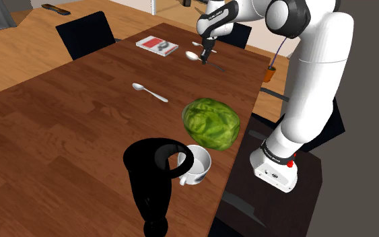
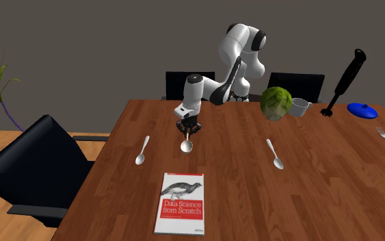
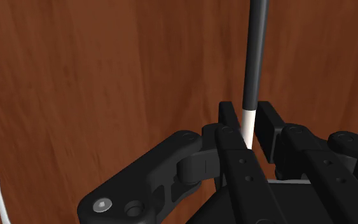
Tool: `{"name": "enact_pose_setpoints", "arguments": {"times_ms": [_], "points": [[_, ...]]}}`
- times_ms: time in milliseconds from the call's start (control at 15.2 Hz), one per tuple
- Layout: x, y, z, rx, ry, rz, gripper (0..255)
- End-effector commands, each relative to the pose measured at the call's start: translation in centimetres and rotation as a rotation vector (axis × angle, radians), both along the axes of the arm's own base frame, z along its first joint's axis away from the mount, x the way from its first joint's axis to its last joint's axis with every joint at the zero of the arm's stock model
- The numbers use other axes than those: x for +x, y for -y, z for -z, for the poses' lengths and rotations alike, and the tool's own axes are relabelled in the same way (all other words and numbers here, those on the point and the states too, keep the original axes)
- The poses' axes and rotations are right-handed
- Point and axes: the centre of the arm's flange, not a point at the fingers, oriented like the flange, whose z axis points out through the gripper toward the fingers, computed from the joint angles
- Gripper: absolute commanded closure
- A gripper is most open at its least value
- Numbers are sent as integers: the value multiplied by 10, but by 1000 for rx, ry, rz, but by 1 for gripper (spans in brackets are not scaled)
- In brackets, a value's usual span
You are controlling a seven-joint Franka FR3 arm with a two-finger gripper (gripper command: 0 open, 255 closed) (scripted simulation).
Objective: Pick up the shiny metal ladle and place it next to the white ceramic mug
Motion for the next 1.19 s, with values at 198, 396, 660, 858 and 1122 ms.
{"name": "enact_pose_setpoints", "arguments": {"times_ms": [198,396,660,858,1122], "points": [[0,0,0,0,0,0,255],[0,0,0,0,0,0,255],[0,0,-21,0,0,0,255],[0,0,-37,0,0,0,255],[0,0,-58,0,0,0,255]]}}
